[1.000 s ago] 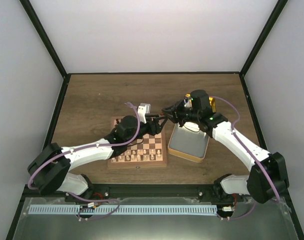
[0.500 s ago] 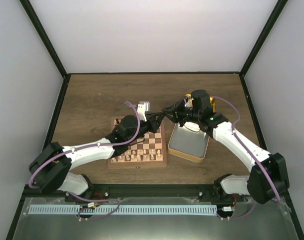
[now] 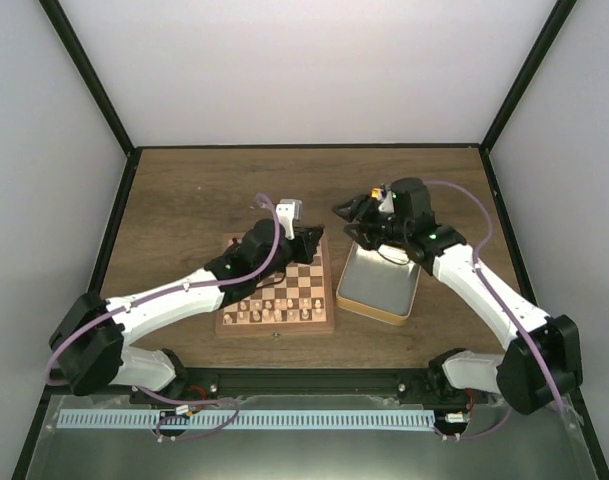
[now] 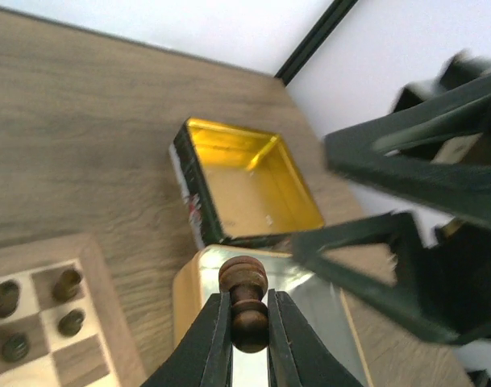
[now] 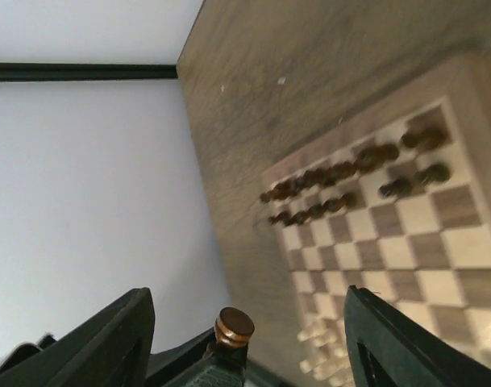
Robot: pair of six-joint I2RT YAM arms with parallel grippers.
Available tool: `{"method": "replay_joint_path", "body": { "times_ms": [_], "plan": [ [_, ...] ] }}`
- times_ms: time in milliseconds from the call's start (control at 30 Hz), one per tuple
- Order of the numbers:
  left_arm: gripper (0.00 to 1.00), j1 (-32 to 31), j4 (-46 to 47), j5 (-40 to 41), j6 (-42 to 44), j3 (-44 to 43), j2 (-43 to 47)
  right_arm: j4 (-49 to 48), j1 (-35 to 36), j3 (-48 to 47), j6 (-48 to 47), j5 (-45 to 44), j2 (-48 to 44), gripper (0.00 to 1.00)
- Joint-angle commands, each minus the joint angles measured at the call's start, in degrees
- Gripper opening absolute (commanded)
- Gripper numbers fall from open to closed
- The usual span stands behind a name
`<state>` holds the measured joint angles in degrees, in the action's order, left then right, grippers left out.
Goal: Set up the chess pieces on the board
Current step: Pick up the chess piece from the storage box, then place the chess piece on the chessboard.
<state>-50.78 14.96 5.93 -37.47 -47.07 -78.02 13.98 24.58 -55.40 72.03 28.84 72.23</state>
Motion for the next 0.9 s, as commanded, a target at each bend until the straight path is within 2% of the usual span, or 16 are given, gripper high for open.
{"method": "replay_joint_path", "body": {
  "times_ms": [0, 133, 233, 333, 600, 867],
  "plan": [
    [0.04, 0.70, -25.78, 0.48, 4.75, -7.61, -0.40, 6.04, -1.94, -2.77, -12.18, -10.25, -5.07, 0.67],
    [0.04, 2.34, -44.14, 0.15, 8.39, -15.18, -5.39, 10.27, -2.36, -0.93, -16.39, -18.07, -8.25, 0.68],
    [0.04, 4.46, -52.83, -1.12, 10.35, -19.77, -10.42, 11.36, -2.42, 1.62, -17.16, -19.72, -9.79, 0.68],
    [0.04, 6.45, -57.74, -2.39, 12.22, -24.61, -15.65, 11.72, -2.39, 3.84, -17.42, -20.14, -10.64, 0.68],
    [0.04, 10.55, -59.24, -4.18, 13.82, -30.54, -24.74, 11.78, -2.40, 4.58, -18.53, -20.29, -10.69, 0.68],
    [0.05, 12.02, -58.39, -6.72, 14.35, -34.78, -30.32, 11.45, -2.42, 4.66, -19.05, -19.88, -9.70, 0.68]
  ]
}}
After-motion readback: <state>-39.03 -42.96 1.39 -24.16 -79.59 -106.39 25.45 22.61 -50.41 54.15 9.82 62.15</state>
